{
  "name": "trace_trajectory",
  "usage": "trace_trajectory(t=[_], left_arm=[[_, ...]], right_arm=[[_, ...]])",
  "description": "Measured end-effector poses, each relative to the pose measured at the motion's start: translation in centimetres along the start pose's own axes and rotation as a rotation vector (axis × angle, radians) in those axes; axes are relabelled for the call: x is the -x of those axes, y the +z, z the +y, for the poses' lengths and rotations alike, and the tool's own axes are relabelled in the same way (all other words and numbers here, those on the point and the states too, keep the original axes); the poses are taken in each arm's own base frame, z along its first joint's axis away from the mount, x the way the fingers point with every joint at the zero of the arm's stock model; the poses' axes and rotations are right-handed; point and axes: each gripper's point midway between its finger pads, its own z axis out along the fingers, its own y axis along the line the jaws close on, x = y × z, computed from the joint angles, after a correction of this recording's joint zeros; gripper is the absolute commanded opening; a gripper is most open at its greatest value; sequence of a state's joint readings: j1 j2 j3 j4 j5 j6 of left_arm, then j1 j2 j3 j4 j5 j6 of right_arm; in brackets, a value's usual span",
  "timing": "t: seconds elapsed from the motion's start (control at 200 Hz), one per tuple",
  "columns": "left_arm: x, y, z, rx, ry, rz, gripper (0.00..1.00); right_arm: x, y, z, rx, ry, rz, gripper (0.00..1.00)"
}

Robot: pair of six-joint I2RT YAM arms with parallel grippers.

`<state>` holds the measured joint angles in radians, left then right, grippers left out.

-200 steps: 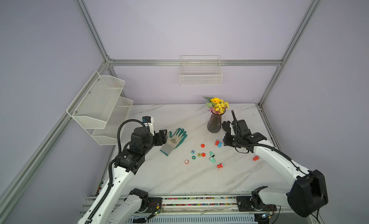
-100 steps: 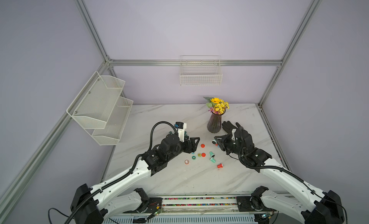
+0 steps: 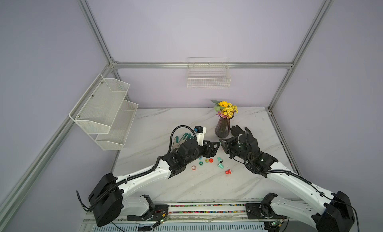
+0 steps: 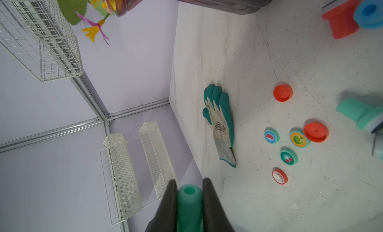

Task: Close the stamp cap
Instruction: Pick up the stamp from the center of the board.

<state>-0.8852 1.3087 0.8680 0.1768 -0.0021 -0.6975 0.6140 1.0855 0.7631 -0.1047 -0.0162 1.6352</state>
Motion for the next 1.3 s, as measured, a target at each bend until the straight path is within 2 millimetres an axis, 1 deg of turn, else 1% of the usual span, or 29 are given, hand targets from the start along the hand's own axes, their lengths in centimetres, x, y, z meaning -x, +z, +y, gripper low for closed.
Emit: trace_trajectory(t=[0.15, 0.295, 0.55, 0.625, 0.79, 0.95, 1.035, 1.2, 1.3], left_arm=[[-0.3, 0.9, -0.2, -0.008, -0.005, 0.011, 0.65], [-0.7, 1.1, -0.1, -0.005, -0.017, 0.020, 0.54], [-1.0, 1.3, -0.2, -0.006, -0.021, 0.027, 0.53], [-1.2, 1.5, 0.0, -0.002, -0.023, 0.033, 0.50], [-1.3, 1.8, 0.1, 0.006, -0.026, 0.035, 0.39], [-1.0, 1.8, 0.2, 0.013, -0.029, 0.025, 0.37], [-0.9, 1.8, 0.3, 0.021, -0.029, 0.020, 0.39], [-0.6, 1.8, 0.4, 0.044, -0.029, 0.020, 0.39], [-0.8, 1.9, 0.7, 0.058, -0.028, 0.023, 0.37]], right_arm=[[-0.2, 0.3, 0.0, 0.003, 0.019, 0.006, 0.00], [-0.3, 0.3, 0.5, 0.022, 0.029, 0.009, 0.00], [-0.5, 0.3, 1.0, 0.044, 0.036, 0.017, 0.00], [-0.6, 0.5, 1.0, 0.044, 0.038, 0.023, 0.00], [-0.9, 0.6, 0.9, 0.039, 0.038, 0.037, 0.00], [-1.2, 0.6, 1.1, 0.048, 0.036, 0.048, 0.00], [-1.2, 0.6, 1.2, 0.054, 0.036, 0.050, 0.00], [-1.2, 0.6, 1.4, 0.069, 0.039, 0.052, 0.00], [-1.3, 0.7, 1.2, 0.066, 0.039, 0.054, 0.00]])
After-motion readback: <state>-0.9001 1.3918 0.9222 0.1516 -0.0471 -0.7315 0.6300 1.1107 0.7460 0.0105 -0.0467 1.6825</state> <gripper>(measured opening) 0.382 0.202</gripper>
